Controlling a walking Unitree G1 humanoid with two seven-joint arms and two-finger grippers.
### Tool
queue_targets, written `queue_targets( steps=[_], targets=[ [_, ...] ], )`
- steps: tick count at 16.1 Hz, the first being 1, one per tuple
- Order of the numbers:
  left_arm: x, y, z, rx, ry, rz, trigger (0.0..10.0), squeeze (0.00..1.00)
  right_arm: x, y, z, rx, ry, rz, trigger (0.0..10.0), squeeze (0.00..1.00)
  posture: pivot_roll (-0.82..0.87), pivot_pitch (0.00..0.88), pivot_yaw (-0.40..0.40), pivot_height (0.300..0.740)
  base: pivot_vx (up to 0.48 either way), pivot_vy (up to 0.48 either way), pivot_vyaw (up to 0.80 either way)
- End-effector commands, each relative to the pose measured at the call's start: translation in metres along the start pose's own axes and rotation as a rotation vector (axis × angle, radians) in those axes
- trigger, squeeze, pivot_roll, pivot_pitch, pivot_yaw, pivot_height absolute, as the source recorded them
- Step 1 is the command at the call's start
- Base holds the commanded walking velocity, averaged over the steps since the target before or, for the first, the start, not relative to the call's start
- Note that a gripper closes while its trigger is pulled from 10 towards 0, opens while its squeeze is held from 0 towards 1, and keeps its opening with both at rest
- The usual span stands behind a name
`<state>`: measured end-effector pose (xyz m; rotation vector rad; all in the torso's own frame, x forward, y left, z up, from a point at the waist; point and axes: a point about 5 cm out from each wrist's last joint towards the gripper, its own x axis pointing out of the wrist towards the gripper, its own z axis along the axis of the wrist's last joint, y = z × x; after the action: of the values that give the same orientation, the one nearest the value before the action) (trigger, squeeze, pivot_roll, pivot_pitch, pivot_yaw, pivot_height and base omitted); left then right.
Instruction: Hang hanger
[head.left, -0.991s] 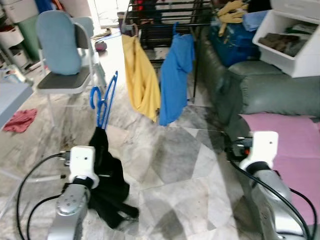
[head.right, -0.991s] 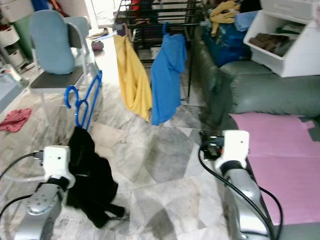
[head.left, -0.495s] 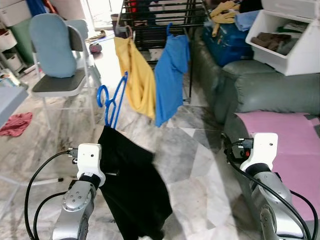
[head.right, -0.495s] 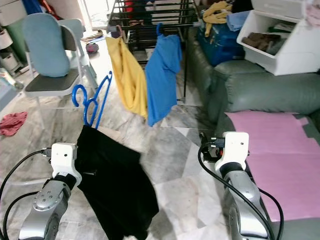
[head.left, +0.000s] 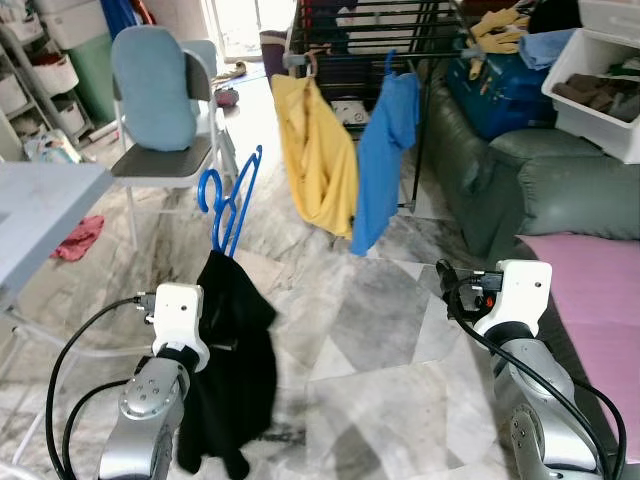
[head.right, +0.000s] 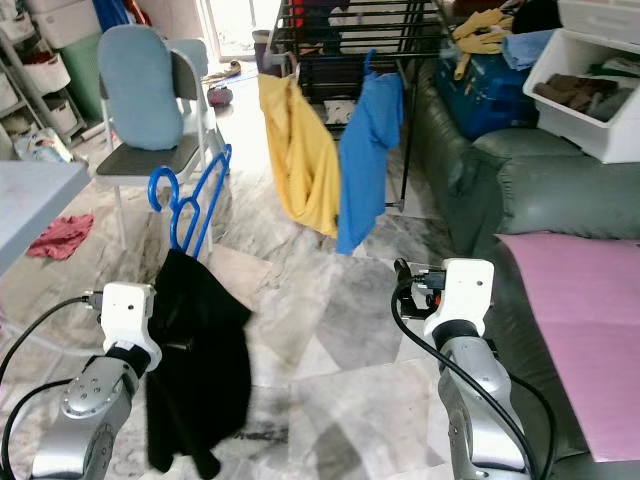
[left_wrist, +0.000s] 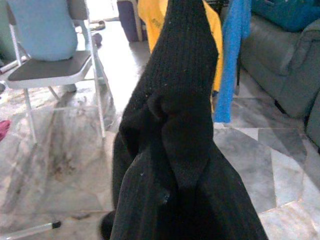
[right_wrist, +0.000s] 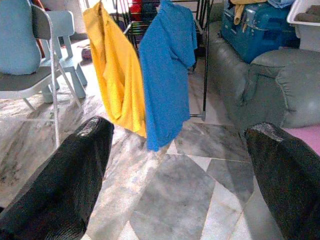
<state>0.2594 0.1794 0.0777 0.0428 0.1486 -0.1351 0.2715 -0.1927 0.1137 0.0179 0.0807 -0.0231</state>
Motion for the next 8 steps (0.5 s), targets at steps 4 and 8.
queue_targets(
  steps=[4, 8],
  targets=[
    [0.0070, -0.0035, 0.0146, 0.011, -0.051, -0.030, 10.0, 0.00, 0.0008, -0.0001, 0.0068, 0.006, -0.021, -0.014, 10.0, 0.00, -0.14, 0.000, 0.093, 0.740, 0.000, 0.463, -0.66],
    [0.0077, -0.0039, 0.0146, 0.011, -0.050, -0.032, 10.0, 0.00, 0.0004, 0.0016, 0.0066, 0.005, -0.021, -0.011, 10.0, 0.00, -0.14, 0.000, 0.095, 0.740, 0.000, 0.472, -0.65]
  ],
)
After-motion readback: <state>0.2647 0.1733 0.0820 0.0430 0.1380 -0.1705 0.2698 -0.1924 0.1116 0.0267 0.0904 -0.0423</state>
